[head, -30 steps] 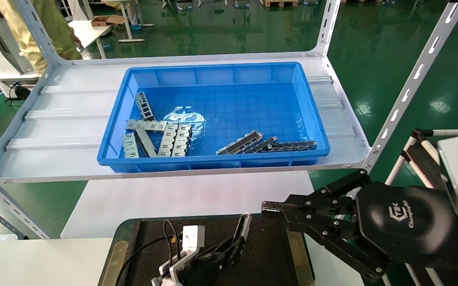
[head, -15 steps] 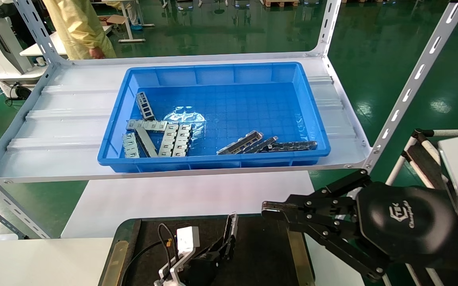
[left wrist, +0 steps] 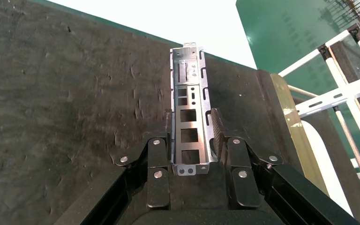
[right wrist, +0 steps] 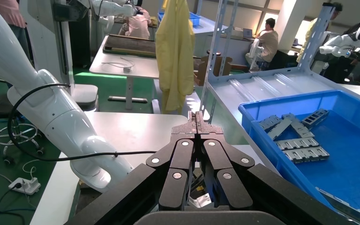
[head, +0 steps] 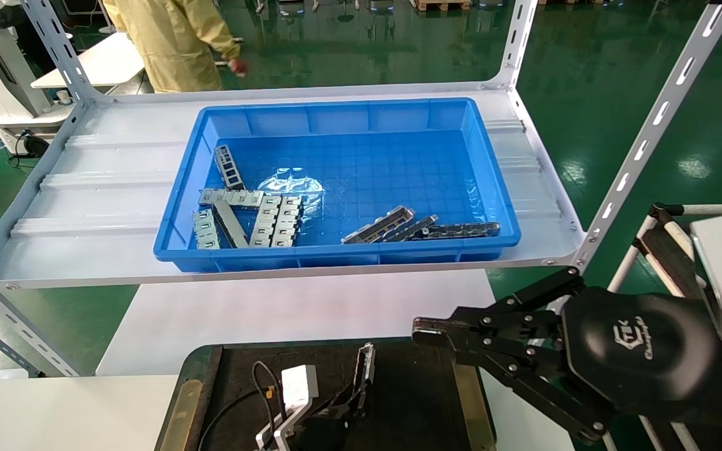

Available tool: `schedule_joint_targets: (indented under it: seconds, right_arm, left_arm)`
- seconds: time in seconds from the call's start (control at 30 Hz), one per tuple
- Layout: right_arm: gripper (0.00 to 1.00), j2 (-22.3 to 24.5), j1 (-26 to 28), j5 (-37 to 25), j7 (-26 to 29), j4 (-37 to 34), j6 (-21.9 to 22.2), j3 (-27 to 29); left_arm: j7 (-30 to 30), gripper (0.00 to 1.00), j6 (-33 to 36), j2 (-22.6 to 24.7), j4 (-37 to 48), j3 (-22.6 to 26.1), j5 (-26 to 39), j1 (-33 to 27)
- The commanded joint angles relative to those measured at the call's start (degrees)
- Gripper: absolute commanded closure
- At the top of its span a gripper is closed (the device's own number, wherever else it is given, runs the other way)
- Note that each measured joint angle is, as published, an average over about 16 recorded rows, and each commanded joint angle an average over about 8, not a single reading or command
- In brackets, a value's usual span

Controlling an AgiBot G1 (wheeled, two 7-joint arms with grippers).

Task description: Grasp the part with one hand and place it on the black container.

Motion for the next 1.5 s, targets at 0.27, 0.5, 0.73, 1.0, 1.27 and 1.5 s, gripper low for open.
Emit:
schedule_joint_targets:
  seconds: [0.27,0.5,0.73,1.0,1.27,1.5]
  right_arm:
    - [0.08,0.00,0.00,0.01,-0.01,0.00,0.00,-0.01]
    - [0.00,0.01,0.01,0.01,-0.01,0.00,0.01,-0.02]
    - [0.00,0.01,0.01,0.02,-0.02,0.00,0.01,-0.03]
    - [0.00,0.02,0.01,0.03,-0.02,0.00,0.02,-0.04]
    - [0.00,0.02,0.01,0.03,-0.03,0.00,0.02,-0.05]
    - [0.00,0.02,0.02,0.04,-0.03,0.00,0.02,-0.06]
  left_arm:
    - [0.10,0.10,-0.56,0.60,0.65,0.91,-1.47,-0.37]
    - [0.04,0.00,-0.53,1.50,1.49,1.10,-1.69,-0.58]
    - [0.18,0.00,0.06,1.87,1.67,1.12,-1.12,-0.85]
    - [1.35,0.00,3.73,-1.26,-0.88,0.60,1.67,-1.63]
    - [3.47,0.00,13.01,-8.44,-6.15,-1.23,5.80,-2.54]
    - [6.75,0.00,28.96,-15.32,-7.59,-4.96,6.67,-2.87]
